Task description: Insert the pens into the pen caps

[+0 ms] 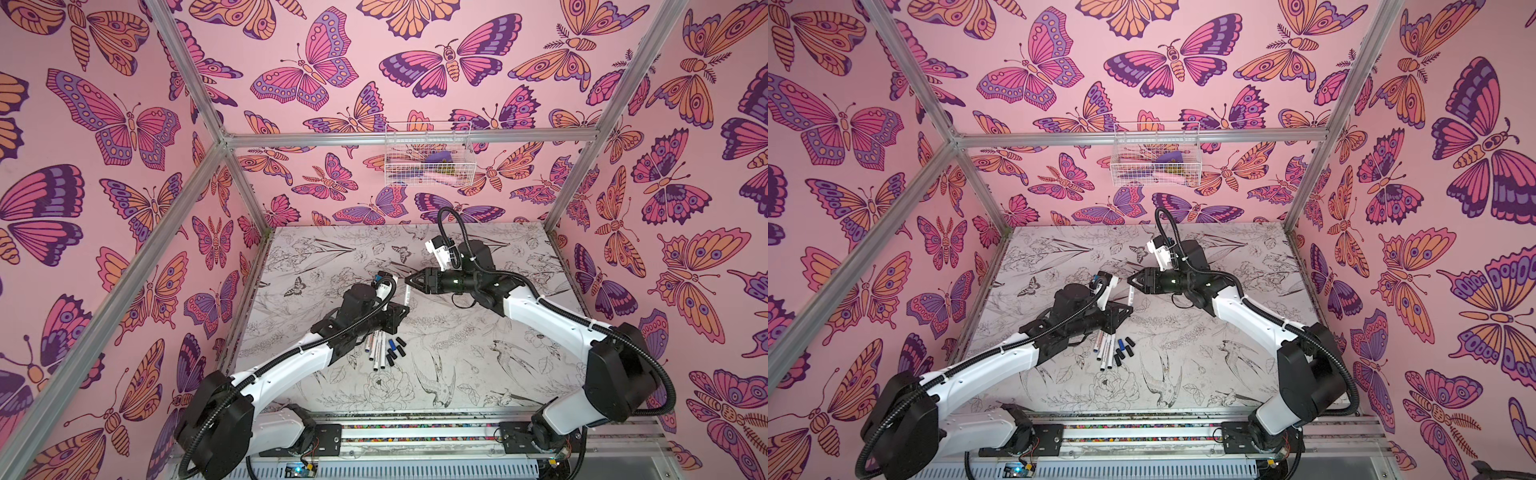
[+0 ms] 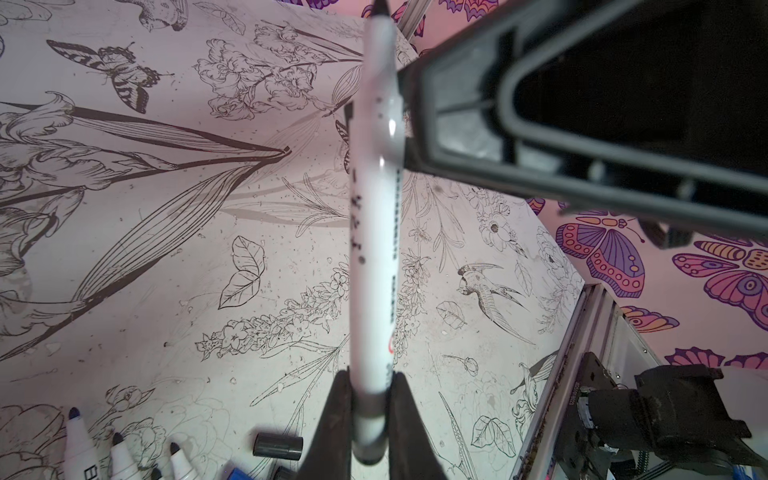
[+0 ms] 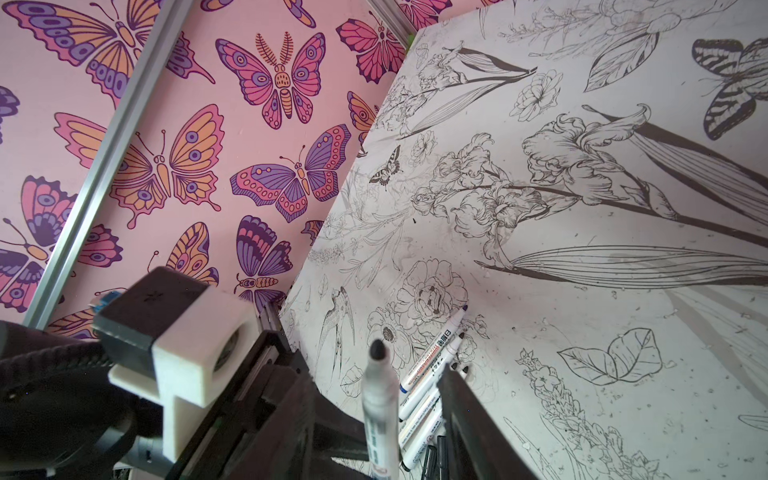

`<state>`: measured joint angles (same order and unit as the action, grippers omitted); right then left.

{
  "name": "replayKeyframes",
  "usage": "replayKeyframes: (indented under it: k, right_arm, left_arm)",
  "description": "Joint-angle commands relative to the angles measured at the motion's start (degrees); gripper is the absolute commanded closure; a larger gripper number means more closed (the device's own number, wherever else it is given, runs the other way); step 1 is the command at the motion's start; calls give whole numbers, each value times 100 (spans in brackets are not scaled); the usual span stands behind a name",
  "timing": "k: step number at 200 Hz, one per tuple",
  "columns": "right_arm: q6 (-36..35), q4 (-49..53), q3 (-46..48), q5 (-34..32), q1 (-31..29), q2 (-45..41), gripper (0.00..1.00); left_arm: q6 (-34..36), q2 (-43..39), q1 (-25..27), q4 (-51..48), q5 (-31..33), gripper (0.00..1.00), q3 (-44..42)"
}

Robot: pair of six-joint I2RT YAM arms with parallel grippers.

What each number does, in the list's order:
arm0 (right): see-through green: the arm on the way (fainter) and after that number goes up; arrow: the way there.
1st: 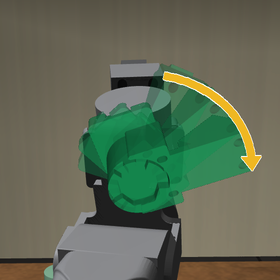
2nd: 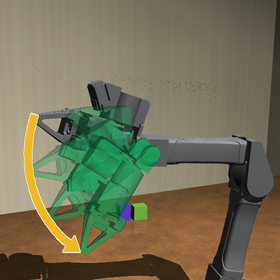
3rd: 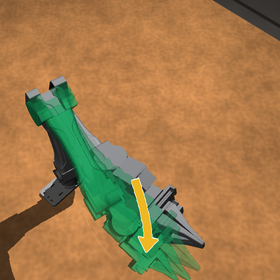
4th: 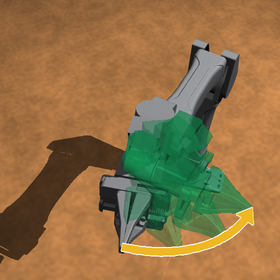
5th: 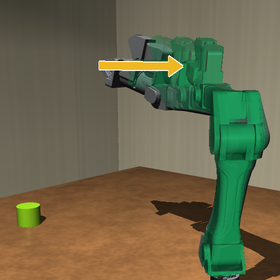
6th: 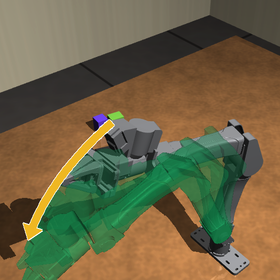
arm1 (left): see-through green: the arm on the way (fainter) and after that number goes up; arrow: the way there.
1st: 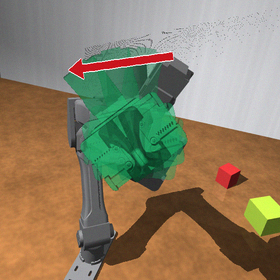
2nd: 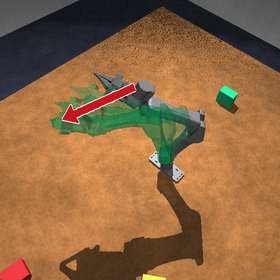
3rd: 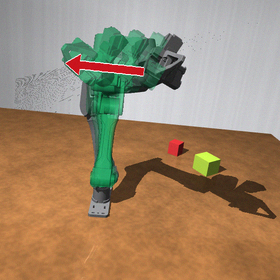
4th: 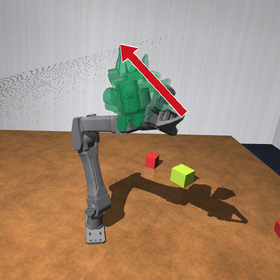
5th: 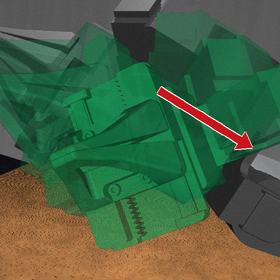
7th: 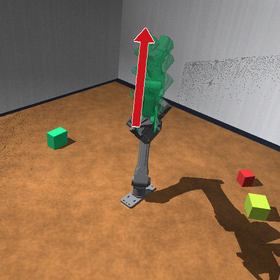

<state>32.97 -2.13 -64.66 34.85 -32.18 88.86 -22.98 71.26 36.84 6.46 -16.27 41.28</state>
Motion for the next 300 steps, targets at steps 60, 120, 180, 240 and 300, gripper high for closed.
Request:
replayKeyframes:
  k: [60,120,180,240,300]
  right_arm:
    - [-89,82,-313,165,-77,306,69]
    - [-164,213,-315,296,-113,334,81]
    - [-317,372,-267,377,-113,170,95]
    - [-467,580,-235,421,-104,161,98]
    - [-561,634,-176,414,-102,-110,98]
  left_arm:
    - [65,108,128,215,36,100,99]
    - [-22,392,136,396,111,100,134]
    - [-90,553,139,546,75,75,196]
    - [-232,643,139,893,241,62,253]
    - [-230,720,134,861,125,66,353]
